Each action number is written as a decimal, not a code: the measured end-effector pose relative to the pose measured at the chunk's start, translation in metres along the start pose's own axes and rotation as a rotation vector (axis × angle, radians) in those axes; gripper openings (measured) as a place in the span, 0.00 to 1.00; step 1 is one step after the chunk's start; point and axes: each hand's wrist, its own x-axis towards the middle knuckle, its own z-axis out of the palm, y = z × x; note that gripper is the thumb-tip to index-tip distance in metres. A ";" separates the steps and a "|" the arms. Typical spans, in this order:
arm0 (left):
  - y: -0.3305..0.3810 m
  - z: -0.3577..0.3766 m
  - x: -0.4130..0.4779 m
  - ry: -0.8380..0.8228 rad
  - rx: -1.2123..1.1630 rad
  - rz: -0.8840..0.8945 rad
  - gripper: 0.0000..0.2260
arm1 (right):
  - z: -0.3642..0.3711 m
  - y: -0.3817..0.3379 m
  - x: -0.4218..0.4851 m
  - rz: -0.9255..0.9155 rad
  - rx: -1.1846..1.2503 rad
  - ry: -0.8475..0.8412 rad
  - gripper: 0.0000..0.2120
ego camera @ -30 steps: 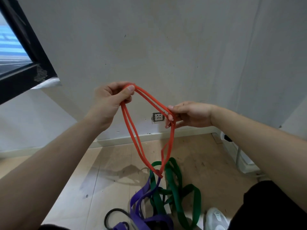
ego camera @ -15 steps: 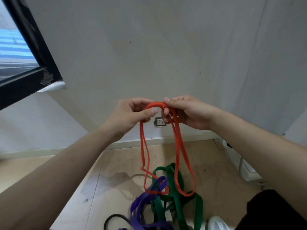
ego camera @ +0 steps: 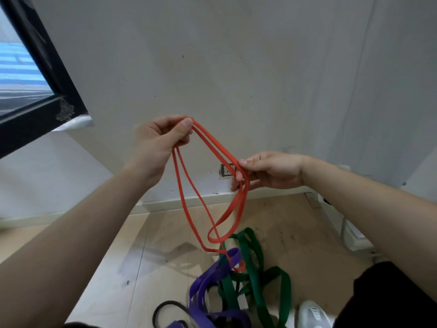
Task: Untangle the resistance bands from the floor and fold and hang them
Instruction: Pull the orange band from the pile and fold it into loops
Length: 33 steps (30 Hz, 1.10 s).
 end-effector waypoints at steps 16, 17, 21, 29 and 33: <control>-0.032 -0.025 -0.012 -0.309 0.253 -0.273 0.22 | -0.015 -0.007 -0.014 -0.088 0.290 0.221 0.15; -0.032 -0.020 -0.014 -0.337 0.258 -0.275 0.20 | -0.014 -0.010 -0.014 -0.106 0.304 0.214 0.16; -0.023 0.009 -0.023 -0.342 0.199 -0.224 0.14 | -0.006 -0.018 -0.011 -0.159 0.285 0.188 0.17; -0.012 0.038 -0.027 -0.256 0.168 -0.088 0.07 | 0.011 -0.021 -0.003 -0.122 0.160 0.135 0.18; -0.011 0.031 -0.019 -0.179 0.151 -0.054 0.05 | 0.004 -0.015 -0.005 -0.084 0.128 0.063 0.19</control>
